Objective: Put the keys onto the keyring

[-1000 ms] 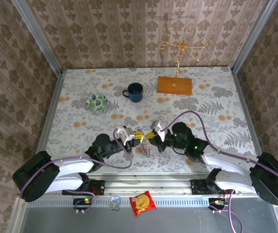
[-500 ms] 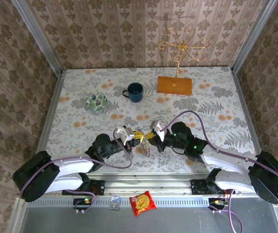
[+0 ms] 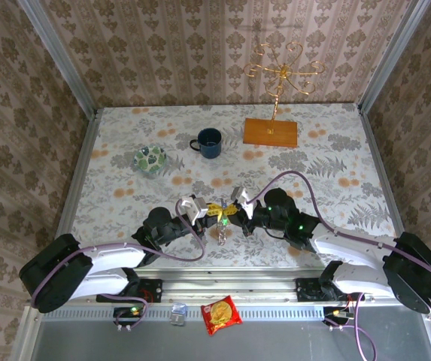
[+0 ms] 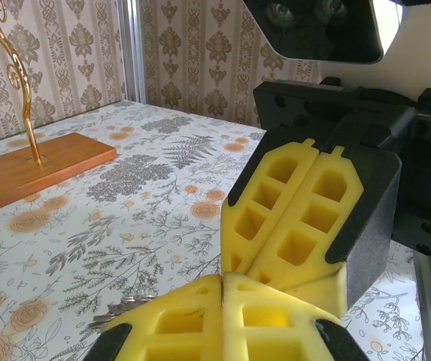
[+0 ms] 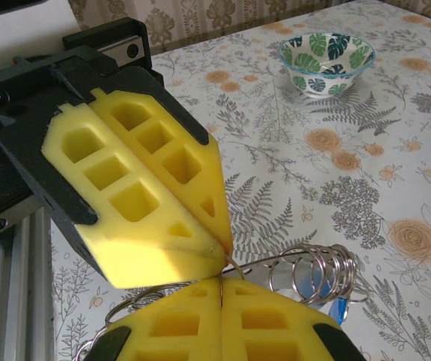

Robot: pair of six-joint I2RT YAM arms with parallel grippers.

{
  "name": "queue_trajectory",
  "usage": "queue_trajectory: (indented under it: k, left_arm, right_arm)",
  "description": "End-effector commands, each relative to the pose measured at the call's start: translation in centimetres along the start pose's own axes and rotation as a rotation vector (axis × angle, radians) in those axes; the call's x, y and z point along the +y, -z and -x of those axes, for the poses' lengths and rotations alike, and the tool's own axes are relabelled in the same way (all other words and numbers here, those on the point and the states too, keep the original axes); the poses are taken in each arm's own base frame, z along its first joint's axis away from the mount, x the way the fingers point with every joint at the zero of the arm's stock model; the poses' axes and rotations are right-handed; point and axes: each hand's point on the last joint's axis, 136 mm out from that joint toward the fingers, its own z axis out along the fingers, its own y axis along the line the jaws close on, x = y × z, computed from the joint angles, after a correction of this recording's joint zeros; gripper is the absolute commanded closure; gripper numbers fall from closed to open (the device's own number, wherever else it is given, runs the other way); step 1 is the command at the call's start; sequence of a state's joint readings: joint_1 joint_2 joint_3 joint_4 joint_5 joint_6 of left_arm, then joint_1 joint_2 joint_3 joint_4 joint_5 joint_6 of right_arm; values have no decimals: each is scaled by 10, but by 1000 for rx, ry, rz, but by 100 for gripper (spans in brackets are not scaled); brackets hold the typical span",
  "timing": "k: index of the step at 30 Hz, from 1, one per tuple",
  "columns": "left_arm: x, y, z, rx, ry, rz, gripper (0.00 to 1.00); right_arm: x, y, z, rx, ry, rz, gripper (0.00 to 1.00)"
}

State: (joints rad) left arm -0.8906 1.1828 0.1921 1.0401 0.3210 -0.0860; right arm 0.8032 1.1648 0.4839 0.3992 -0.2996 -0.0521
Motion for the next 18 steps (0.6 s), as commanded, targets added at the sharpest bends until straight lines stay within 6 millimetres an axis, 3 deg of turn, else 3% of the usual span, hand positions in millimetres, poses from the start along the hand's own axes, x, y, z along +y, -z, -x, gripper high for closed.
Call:
queue_trajectory:
  k: [1, 9, 18]
  left_arm:
    - [-4, -3, 24, -77, -40, -14, 100]
    - [-3, -5, 30, -114, -31, -5, 100]
    - [-1, -6, 37, -149, -37, 4, 100]
  right_arm:
    - [7, -4, 24, -66, 18, 36, 100]
    - [11, -4, 24, -69, 17, 57, 99]
    - [17, 1, 20, -53, 29, 85, 82]
